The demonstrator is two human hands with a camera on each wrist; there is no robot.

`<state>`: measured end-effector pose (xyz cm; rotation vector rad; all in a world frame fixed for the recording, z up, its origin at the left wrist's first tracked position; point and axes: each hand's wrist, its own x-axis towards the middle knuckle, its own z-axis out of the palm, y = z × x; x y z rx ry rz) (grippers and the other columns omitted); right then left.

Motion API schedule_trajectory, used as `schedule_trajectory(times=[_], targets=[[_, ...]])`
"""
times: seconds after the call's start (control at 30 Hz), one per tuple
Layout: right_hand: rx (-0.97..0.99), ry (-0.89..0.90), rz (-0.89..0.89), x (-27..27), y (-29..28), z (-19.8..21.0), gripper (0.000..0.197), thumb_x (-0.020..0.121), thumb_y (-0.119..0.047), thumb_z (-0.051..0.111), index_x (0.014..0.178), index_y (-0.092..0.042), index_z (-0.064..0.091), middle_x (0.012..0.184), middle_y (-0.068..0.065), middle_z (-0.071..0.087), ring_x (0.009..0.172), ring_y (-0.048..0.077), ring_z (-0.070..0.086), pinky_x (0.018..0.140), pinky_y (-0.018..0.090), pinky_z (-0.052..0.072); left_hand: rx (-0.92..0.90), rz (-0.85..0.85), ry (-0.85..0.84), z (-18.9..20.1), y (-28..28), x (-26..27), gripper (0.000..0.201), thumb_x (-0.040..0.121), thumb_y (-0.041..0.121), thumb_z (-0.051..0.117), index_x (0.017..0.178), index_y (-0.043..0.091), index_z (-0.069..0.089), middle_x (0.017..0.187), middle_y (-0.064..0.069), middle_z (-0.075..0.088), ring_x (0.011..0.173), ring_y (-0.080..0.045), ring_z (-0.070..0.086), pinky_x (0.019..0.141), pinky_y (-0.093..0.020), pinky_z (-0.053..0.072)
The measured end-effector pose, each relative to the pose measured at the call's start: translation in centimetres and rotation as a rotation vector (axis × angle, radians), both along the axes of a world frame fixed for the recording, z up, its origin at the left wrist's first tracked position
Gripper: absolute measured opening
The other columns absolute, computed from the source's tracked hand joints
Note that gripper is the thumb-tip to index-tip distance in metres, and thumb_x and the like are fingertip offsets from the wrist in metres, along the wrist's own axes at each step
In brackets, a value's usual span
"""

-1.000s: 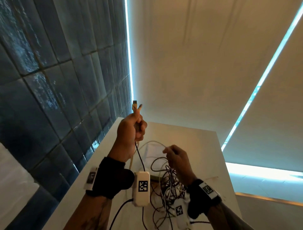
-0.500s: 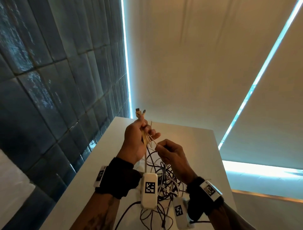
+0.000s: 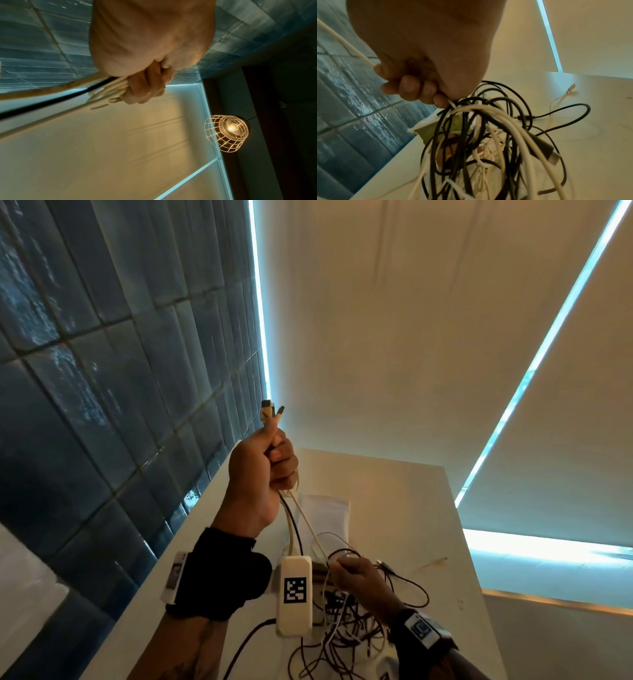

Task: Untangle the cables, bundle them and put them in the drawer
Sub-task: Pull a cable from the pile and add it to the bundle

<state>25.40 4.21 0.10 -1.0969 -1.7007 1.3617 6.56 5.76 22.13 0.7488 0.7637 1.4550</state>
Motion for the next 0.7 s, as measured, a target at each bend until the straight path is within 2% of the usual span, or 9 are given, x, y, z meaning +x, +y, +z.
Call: schedule_trajectory(times=[0.07,0.17,0.27,0.33,0.43,0.5,0.6,0.63,0.7], targets=[[-0.037,-0.005,0.074,0.1,-0.3,-0.4,0.031,0.096,-0.028,0.052,0.068,-0.019,0.057,0.067,-0.003,0.049,0.063,0.010,0.046,0.061,0.024,0.040,0.010,0.013,0.009,0.2,-0.2,0.0,0.042,0.101,0.036,0.039,0.062,0.019,0.039,0.050,0.007,0.030,0.037,-0.005,0.021,0.034,-0.017,0.018],[-0.136,-0.027,0.109,0.4,-0.7,-1.0,0.033,0.099,-0.026,0.050,0.068,-0.014,0.055,0.064,-0.004,0.045,0.057,0.007,0.040,0.056,0.018,0.036,0.046,0.001,-0.012,0.9,-0.4,-0.3,0.042,0.101,0.036,0.038,0.063,0.020,0.034,0.048,0.008,0.027,0.036,-0.004,0.019,0.035,-0.016,0.015],[-0.138,-0.142,0.092,0.6,-0.4,-1.7,0.039,0.097,-0.024,0.052,0.059,-0.026,0.057,0.057,-0.013,0.050,0.054,0.002,0.043,0.056,0.016,0.037,0.084,-0.014,0.059,0.9,-0.8,-0.6,0.042,0.101,0.035,0.037,0.063,0.019,0.036,0.047,0.007,0.026,0.036,-0.005,0.018,0.036,-0.017,0.013],[-0.102,-0.186,0.020,0.5,0.0,-0.8,0.042,0.095,-0.016,0.054,0.055,-0.026,0.059,0.053,-0.015,0.055,0.053,-0.003,0.046,0.058,0.015,0.037,0.072,-0.006,0.143,0.2,-0.9,-0.7,0.042,0.101,0.035,0.038,0.062,0.019,0.037,0.047,0.007,0.026,0.036,-0.005,0.018,0.036,-0.017,0.012],[-0.093,-0.010,-0.202,0.6,0.4,1.7,0.033,0.095,-0.004,0.053,0.064,-0.009,0.062,0.051,-0.012,0.054,0.050,-0.002,0.047,0.055,0.014,0.037,-0.006,0.032,0.278,-1.2,-0.8,-0.5,0.043,0.102,0.034,0.038,0.062,0.018,0.037,0.047,0.005,0.030,0.036,-0.006,0.018,0.037,-0.016,0.012],[-0.119,0.159,-0.282,0.7,0.6,3.6,0.031,0.097,-0.009,0.053,0.068,-0.006,0.064,0.050,-0.010,0.049,0.048,0.005,0.041,0.050,0.016,0.032,-0.070,0.050,0.371,-2.4,-0.8,-0.1,0.042,0.102,0.035,0.038,0.064,0.017,0.038,0.048,0.001,0.038,0.035,-0.008,0.022,0.036,-0.016,0.016],[-0.082,0.298,-0.300,0.2,1.0,6.7,0.029,0.096,-0.020,0.056,0.072,-0.007,0.066,0.055,-0.001,0.033,0.051,0.015,0.025,0.049,0.029,0.018,-0.160,0.052,0.517,-4.0,-1.0,1.0,0.038,0.103,0.033,0.036,0.072,0.012,0.043,0.054,-0.010,0.057,0.036,-0.013,0.038,0.035,-0.019,0.024],[-0.055,0.339,-0.283,0.0,1.0,7.8,0.029,0.096,-0.019,0.056,0.073,-0.006,0.066,0.056,0.001,0.031,0.051,0.015,0.023,0.048,0.029,0.016,-0.188,0.042,0.545,-4.3,-1.1,1.4,0.036,0.103,0.032,0.035,0.077,0.010,0.046,0.057,-0.011,0.063,0.038,-0.015,0.045,0.036,-0.020,0.028],[0.008,0.375,-0.219,-0.5,0.8,9.7,0.027,0.095,-0.018,0.057,0.072,-0.006,0.067,0.057,0.002,0.038,0.051,0.012,0.027,0.047,0.023,0.019,-0.228,0.029,0.584,-4.7,-1.1,2.1,0.036,0.104,0.033,0.031,0.087,0.007,0.049,0.067,-0.011,0.072,0.047,-0.018,0.057,0.040,-0.022,0.035]])
